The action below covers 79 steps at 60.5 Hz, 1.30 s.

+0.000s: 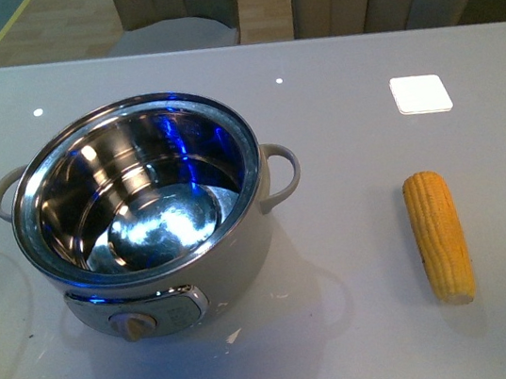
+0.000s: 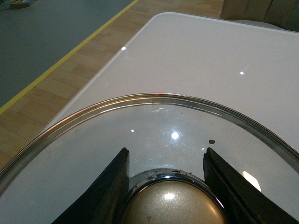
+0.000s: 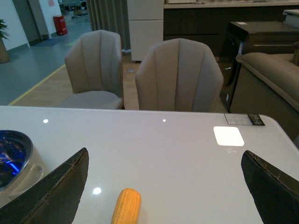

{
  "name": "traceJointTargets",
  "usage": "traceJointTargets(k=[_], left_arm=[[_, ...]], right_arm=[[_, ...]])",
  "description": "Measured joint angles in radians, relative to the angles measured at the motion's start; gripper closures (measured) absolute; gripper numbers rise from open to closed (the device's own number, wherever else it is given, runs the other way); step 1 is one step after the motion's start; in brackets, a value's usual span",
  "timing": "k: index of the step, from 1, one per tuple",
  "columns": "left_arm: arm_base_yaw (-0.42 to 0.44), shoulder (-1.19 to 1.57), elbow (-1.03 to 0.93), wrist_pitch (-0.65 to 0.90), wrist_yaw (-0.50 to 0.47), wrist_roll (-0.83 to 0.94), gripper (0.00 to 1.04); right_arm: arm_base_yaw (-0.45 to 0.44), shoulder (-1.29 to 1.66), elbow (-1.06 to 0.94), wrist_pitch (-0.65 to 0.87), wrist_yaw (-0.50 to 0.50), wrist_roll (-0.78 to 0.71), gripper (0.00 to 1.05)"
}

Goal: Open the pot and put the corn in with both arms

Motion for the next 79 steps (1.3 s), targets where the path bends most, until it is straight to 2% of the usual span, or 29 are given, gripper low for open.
traceJointTargets(k=[52,57,64,79], left_arm=[[0.014,0.207,0.052,0.041,0.029,-0.005,0.63],[0.043,0.296,0.169,0.035,0.090,-0.006,0.63],[0.056,0.342,0.289,-0.013,0.080,-0.009,0.64],[0.057,0.347,0.323,-0.040,0.078,-0.014,0.64]], right_arm=[[0.000,0.000,0.000,0.000,0.000,0.000,0.09],[0.000,0.000,0.000,0.000,0.000,0.000,0.09],[0.000,-0.002,0.000,0.000,0.002,0.000,0.09],[0.000,-0.001,0.000,0.000,0.001,0.000,0.09]])
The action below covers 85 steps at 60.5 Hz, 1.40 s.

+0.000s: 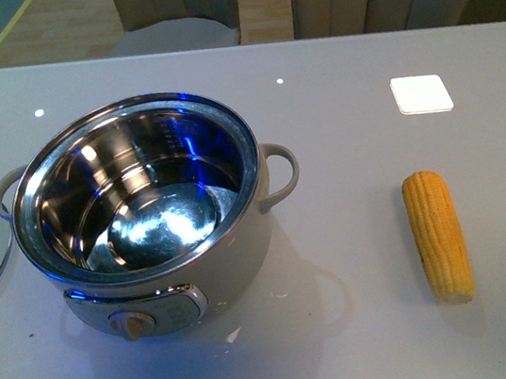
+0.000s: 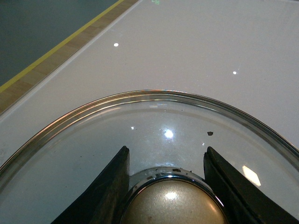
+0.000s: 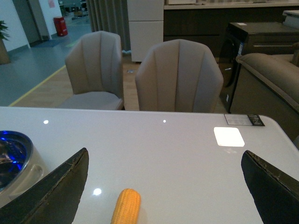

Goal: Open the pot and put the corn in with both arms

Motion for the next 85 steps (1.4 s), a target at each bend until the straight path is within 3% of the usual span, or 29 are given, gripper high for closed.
traceJointTargets(k=[14,20,24,34,52,63,75,85], left_arm=[[0.003,0.005,0.005,-0.002,0.003,-0.001,0.63],[0.008,0.002,0.005,-0.001,0.008,-0.026,0.47],[0.012,-0.016,-0.021,0.000,0.008,-0.059,0.30],[0.010,-0.072,-0.093,-0.003,0.012,-0.073,0.05],[-0.029,-0.388,-0.241,-0.024,0.037,-0.108,0.07],[-0.062,-0.628,-0.370,-0.048,0.106,-0.185,0.07],[-0.109,-0.966,-0.547,-0.168,0.173,-0.216,0.07],[-0.137,-1.273,-0.696,-0.374,0.222,-0.232,0.07]], right_arm=[[0.000,0.000,0.000,0.000,0.000,0.000,0.09],[0.000,0.000,0.000,0.000,0.000,0.000,0.09],[0.000,0.000,0.000,0.000,0.000,0.000,0.09],[0.000,0.000,0.000,0.000,0.000,0.000,0.09],[0.000,0.000,0.000,0.000,0.000,0.000,0.09],[0.000,0.000,0.000,0.000,0.000,0.000,0.09],[0.000,0.000,0.000,0.000,0.000,0.000,0.09],[0.000,0.000,0.000,0.000,0.000,0.000,0.09]])
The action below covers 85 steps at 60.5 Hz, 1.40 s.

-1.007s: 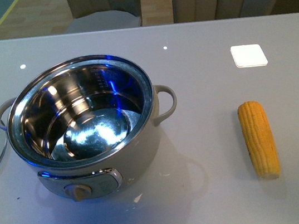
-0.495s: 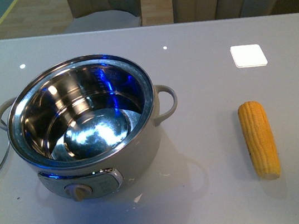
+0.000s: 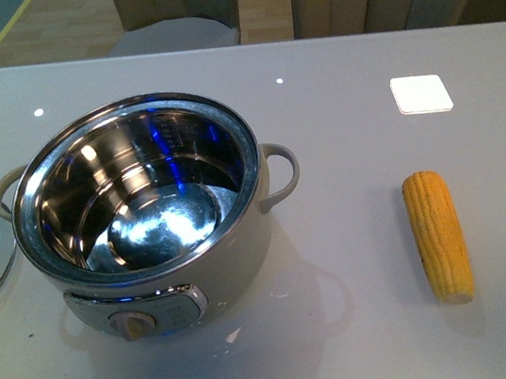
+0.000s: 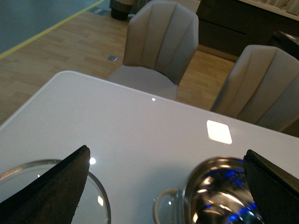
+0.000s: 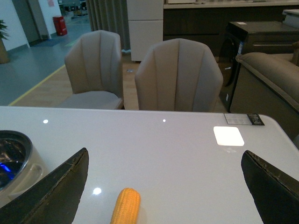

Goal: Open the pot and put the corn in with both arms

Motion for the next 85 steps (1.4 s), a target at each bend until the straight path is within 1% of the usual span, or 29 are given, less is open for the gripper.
traceJointTargets(k=[3,5,6,9,10,11,12,16,19,23,26,27,33,34,36,38,40,43,62,85], left_arm=[[-0.001,-0.084,-0.038,-0.058,0.017,-0.014,0.07],[-0.005,-0.153,-0.068,-0.109,0.016,-0.023,0.07],[-0.008,-0.164,-0.077,-0.108,0.006,-0.021,0.08],[-0.041,-0.226,-0.160,0.016,-0.105,0.037,0.18],[-0.053,-0.256,-0.189,0.037,-0.139,0.065,0.22],[-0.061,-0.274,-0.202,0.039,-0.152,0.070,0.23],[-0.084,-0.336,-0.239,0.022,-0.185,0.098,0.29],[-0.124,-0.466,-0.295,-0.054,-0.224,0.129,0.39],[-0.150,-0.566,-0.321,-0.110,-0.243,0.147,0.50],[-0.167,-0.638,-0.327,-0.153,-0.265,0.156,0.61],[-0.182,-0.691,-0.329,-0.196,-0.281,0.161,0.72],[-0.184,-0.699,-0.330,-0.202,-0.283,0.161,0.73],[-0.209,-0.786,-0.342,-0.280,-0.307,0.165,0.93],[-0.214,-0.794,-0.342,-0.287,-0.314,0.165,0.95],[-0.251,-0.826,-0.343,-0.316,-0.374,0.164,1.02],[-0.277,-0.849,-0.343,-0.336,-0.396,0.166,1.01],[-0.298,-0.879,-0.343,-0.361,-0.396,0.167,1.01],[-0.308,-0.911,-0.343,-0.391,-0.400,0.169,1.01],[-0.311,-1.101,-0.343,-0.569,-0.406,0.169,1.01],[-0.311,-1.241,-0.343,-0.708,-0.406,0.169,1.01]], right_arm=[[0.000,0.000,0.000,0.000,0.000,0.000,0.09],[0.000,0.000,0.000,0.000,0.000,0.000,0.09],[0.000,0.000,0.000,0.000,0.000,0.000,0.09],[0.000,0.000,0.000,0.000,0.001,0.000,0.09],[0.000,0.000,0.000,0.000,0.000,0.000,0.09],[0.000,0.000,0.000,0.000,0.000,0.000,0.09],[0.000,0.000,0.000,0.000,0.001,0.000,0.09],[0.000,0.000,0.000,0.000,-0.001,0.000,0.09],[0.000,0.000,0.000,0.000,-0.001,0.000,0.09],[0.000,0.000,0.000,0.000,0.000,0.000,0.09],[0.000,0.000,0.000,0.000,0.000,0.000,0.09],[0.000,0.000,0.000,0.000,0.000,0.000,0.09],[0.000,0.000,0.000,0.000,-0.001,0.000,0.09],[0.000,0.000,0.000,0.000,-0.001,0.000,0.09],[0.000,0.000,0.000,0.000,-0.001,0.000,0.09],[0.000,0.000,0.000,0.000,0.000,0.000,0.09],[0.000,0.000,0.000,0.000,-0.001,0.000,0.09],[0.000,0.000,0.000,0.000,0.000,0.000,0.09],[0.000,0.000,0.000,0.000,0.000,0.000,0.09],[0.000,0.000,0.000,0.000,0.000,0.000,0.09]])
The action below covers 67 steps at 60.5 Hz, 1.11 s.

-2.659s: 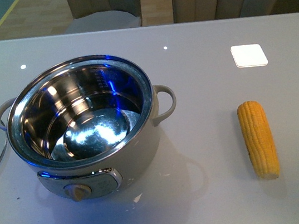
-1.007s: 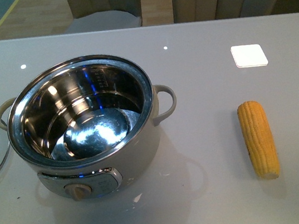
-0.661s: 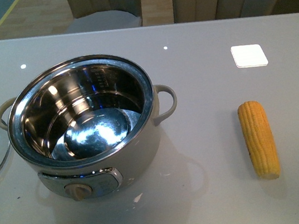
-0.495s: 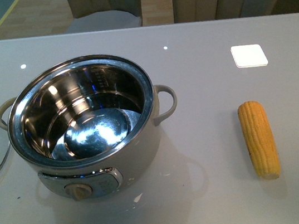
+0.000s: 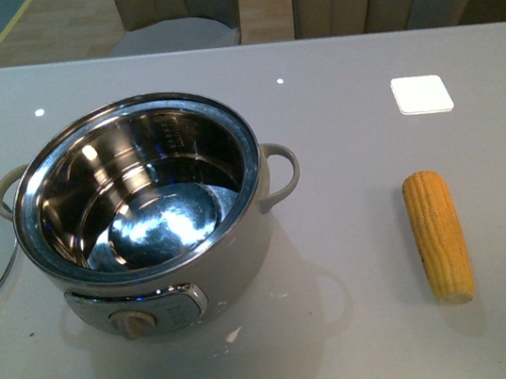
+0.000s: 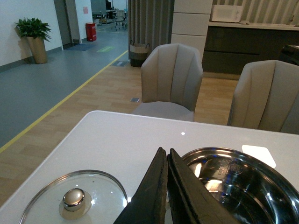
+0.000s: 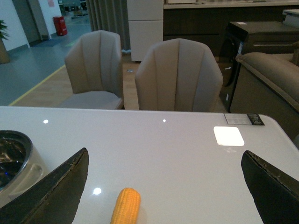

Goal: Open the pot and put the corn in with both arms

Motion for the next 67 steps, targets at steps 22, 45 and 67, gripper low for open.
traceJointTargets(k=[22,45,67], left_arm=[[0.000,-0.216,0.000,-0.226,0.000,0.000,1.01],[0.000,-0.225,0.000,-0.231,0.000,0.000,0.71],[0.000,-0.225,0.000,-0.231,0.000,0.002,0.05]], right_arm=[[0.000,0.000,0.000,0.000,0.000,0.000,0.09],[0.000,0.000,0.000,0.000,0.000,0.000,0.09],[0.000,0.000,0.000,0.000,0.000,0.000,0.09]])
